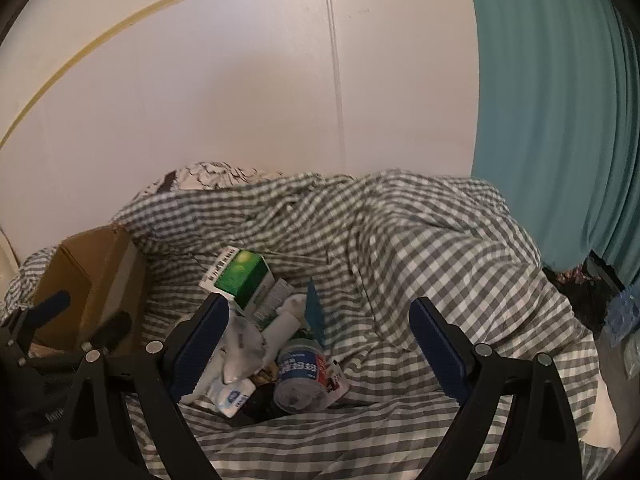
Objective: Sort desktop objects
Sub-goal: 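Move both grippers down toward the pile of items on the sheet, then grasp the white-and-black medicine packet with left gripper while right grasps silver blister pack, then carry both held items over the cardboard box and open both grippers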
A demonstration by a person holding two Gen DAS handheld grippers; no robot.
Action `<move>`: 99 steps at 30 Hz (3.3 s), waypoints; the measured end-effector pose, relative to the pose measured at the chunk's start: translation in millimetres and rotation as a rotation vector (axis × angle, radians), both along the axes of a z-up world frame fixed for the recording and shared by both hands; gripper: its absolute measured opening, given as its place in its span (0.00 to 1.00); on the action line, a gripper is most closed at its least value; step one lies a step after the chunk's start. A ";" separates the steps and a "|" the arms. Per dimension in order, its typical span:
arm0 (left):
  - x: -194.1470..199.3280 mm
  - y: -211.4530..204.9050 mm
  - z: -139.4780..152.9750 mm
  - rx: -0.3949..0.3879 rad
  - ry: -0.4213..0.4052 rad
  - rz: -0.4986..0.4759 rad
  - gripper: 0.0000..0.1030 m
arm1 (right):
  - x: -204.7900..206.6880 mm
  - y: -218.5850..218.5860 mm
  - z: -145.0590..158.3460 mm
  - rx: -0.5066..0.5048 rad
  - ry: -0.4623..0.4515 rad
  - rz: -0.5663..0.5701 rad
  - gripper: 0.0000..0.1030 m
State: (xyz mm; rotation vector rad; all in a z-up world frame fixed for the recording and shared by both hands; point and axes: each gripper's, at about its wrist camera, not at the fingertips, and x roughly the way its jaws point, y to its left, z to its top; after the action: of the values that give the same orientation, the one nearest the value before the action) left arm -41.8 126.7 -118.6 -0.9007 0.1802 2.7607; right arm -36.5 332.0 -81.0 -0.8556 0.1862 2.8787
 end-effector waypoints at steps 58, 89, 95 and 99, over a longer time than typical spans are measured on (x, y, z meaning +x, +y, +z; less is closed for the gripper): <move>-72.2 24.2 -106.9 0.061 -0.171 -0.135 0.15 | -163.0 8.4 -131.7 -0.029 -0.403 0.019 0.08; 12.4 -50.4 42.1 0.125 0.146 -0.019 0.14 | -36.2 -52.8 26.2 0.021 0.059 0.094 0.07; 31.5 -71.8 66.0 0.146 0.215 0.002 0.14 | -10.7 -75.0 62.0 0.029 0.138 0.120 0.07; 42.0 -88.4 77.7 0.152 0.255 0.022 0.14 | 1.2 -92.2 78.6 0.036 0.173 0.138 0.07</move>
State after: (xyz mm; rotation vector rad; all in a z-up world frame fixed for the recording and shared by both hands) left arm 0.2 38.3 -40.9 -0.5156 0.0020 2.8559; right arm -35.3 239.8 -2.5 -0.6370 0.0958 3.0751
